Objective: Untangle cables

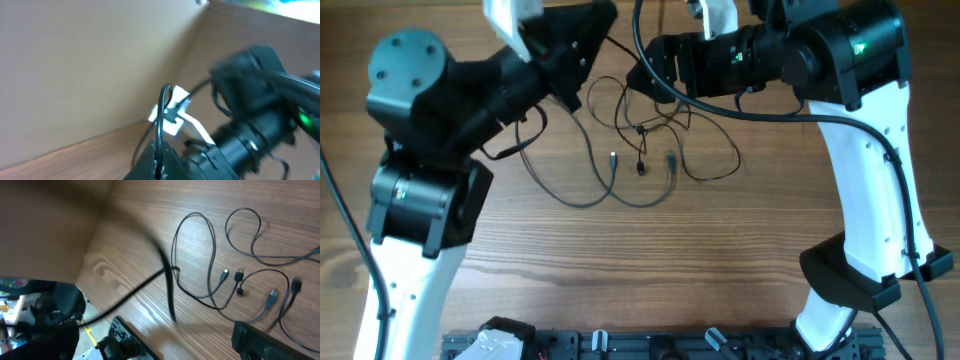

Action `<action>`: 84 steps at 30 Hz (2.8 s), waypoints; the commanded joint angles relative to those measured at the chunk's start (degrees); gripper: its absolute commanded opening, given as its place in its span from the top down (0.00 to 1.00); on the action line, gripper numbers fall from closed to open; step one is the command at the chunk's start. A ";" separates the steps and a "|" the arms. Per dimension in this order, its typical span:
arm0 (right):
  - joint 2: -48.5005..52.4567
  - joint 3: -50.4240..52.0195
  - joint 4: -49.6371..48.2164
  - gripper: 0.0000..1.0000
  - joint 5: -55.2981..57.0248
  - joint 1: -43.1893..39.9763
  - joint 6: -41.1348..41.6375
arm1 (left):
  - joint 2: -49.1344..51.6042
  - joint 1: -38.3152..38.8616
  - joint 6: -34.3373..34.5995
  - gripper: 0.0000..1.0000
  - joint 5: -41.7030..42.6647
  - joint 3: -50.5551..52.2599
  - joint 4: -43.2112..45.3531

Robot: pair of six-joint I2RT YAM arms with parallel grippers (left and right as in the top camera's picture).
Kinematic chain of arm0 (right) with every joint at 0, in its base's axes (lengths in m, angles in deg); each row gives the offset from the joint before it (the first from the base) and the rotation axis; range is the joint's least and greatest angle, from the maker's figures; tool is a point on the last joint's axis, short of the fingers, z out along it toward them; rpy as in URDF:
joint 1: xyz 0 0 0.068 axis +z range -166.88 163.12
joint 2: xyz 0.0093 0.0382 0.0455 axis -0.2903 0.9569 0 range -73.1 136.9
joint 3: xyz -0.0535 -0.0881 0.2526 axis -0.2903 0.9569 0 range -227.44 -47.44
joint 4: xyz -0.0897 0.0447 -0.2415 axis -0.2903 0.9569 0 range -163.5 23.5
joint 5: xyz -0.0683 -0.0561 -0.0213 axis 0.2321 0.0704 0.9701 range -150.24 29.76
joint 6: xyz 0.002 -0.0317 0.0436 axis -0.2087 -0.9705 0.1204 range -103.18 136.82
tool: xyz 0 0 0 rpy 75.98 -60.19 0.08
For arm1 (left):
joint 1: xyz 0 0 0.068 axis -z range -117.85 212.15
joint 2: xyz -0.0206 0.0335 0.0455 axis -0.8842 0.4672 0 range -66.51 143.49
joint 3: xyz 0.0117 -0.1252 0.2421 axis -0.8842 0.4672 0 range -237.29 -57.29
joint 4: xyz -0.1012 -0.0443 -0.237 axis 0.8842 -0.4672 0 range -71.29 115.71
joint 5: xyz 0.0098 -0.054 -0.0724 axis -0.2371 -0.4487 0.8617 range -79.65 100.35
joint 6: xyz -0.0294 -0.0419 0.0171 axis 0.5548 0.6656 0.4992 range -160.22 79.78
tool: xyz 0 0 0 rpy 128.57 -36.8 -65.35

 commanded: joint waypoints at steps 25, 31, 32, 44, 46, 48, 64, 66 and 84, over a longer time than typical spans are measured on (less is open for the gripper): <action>0.33 14.82 -0.09 0.00 3.74 0.31 -7.63 | 26.64 -33.88 4.50 0.96 -14.60 -6.93 13.92; 0.33 22.93 -5.99 0.00 3.34 0.35 -7.43 | 35.32 -33.68 4.42 0.96 0.02 -6.93 21.29; 0.33 22.93 -6.05 0.00 3.32 0.35 -7.45 | 35.69 -33.07 4.42 0.96 0.70 -6.93 21.66; 0.33 22.97 -3.54 0.00 3.34 2.21 -7.48 | 45.38 -39.87 -9.70 0.96 -24.50 -6.91 18.23; 0.33 22.97 -3.63 0.00 3.34 3.17 -7.48 | 48.09 -43.47 -12.13 0.71 -30.71 -6.91 17.68; 0.33 22.97 -3.65 0.00 3.37 4.02 -7.45 | 49.11 -46.99 -12.11 0.00 -30.86 -6.91 17.29; 0.33 22.97 -4.11 0.00 3.34 4.50 -7.48 | 50.51 -30.95 11.82 0.00 -21.64 -6.88 -11.10; 0.33 22.97 -3.82 0.00 3.34 4.50 -7.48 | 51.82 -29.09 13.09 0.00 -23.98 -6.86 -11.06; 0.33 23.15 -2.89 0.00 3.39 4.50 -7.56 | 63.04 -31.80 18.62 0.47 -31.89 -6.80 9.92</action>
